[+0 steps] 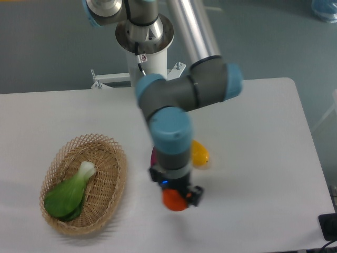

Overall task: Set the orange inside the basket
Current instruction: 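Carry the held orange over the eggplant toward the wicker basket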

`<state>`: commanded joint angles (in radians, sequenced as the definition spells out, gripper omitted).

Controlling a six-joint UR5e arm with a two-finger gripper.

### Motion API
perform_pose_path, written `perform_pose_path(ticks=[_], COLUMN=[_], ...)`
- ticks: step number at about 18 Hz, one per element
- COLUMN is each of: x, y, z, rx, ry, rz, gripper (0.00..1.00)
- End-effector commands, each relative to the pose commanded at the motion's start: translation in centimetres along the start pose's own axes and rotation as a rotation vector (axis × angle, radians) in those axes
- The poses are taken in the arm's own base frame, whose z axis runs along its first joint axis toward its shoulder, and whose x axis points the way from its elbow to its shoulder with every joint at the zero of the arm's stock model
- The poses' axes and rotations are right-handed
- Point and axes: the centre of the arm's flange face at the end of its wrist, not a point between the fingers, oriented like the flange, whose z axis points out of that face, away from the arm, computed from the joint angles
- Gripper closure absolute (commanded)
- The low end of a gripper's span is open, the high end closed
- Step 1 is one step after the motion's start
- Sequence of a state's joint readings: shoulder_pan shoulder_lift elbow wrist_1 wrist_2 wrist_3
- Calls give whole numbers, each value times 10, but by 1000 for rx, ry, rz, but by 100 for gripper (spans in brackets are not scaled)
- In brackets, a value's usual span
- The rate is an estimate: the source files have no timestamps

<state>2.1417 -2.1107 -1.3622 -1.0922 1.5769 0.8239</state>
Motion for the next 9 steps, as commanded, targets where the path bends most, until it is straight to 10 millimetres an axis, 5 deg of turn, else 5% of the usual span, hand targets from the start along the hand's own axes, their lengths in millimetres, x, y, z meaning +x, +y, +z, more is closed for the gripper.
perform_pose_path(ticks=[6, 9], x=[58, 84], y=[-40, -54], z=[4, 23], rx=[42, 15], ry=[62, 100], rz=[27, 58], gripper=[44, 43])
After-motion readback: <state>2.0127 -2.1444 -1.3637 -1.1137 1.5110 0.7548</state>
